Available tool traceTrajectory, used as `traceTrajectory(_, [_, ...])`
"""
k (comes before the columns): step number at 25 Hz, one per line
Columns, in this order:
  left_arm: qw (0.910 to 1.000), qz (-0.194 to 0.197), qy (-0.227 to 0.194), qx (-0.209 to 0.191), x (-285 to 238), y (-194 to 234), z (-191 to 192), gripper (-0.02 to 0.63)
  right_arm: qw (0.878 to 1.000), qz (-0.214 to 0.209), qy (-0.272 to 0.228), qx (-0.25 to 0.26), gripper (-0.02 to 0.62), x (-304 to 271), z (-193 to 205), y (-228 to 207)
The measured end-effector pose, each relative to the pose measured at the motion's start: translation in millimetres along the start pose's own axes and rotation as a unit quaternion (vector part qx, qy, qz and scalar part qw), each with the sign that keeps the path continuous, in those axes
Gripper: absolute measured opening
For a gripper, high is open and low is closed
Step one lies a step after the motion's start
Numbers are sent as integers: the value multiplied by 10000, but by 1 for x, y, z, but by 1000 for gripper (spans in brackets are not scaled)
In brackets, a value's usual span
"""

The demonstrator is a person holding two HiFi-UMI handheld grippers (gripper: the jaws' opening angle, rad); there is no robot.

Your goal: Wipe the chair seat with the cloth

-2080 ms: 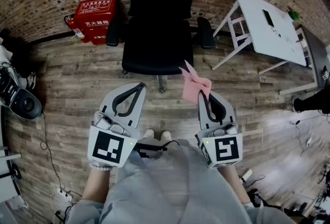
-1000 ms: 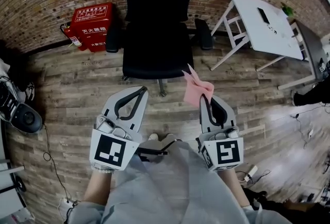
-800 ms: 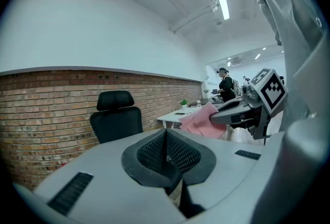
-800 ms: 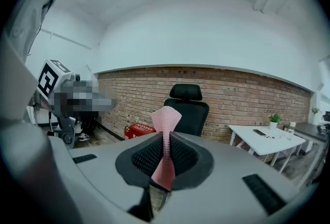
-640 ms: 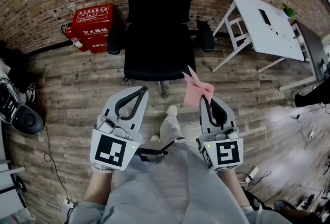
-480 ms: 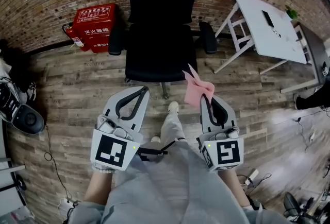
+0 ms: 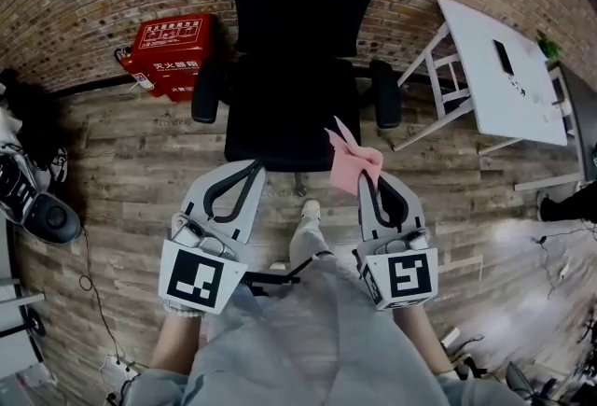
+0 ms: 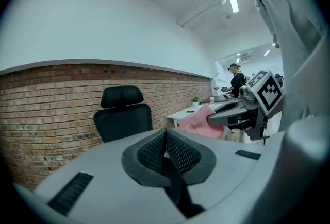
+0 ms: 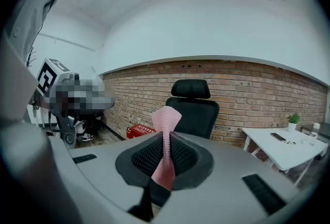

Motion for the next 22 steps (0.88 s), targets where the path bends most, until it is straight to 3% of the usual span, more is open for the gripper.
traceTrajectory(9, [9984, -444, 77, 348, -95, 42, -13, 18, 9991, -414, 1, 101, 52, -93, -1, -80])
traceTrajectory(22, [9949, -926, 180, 355, -190, 74, -32, 18, 9958, -907, 51, 67, 52, -174, 4, -157])
Point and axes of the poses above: the fingertips, and each gripper's own axes: x backward along the fingers, y to its left, z out of its underside, the point moved 5 cm from there along x, backward along the fingers, and after that the axes turned 10 degrees about x, right-handed, at the moved point
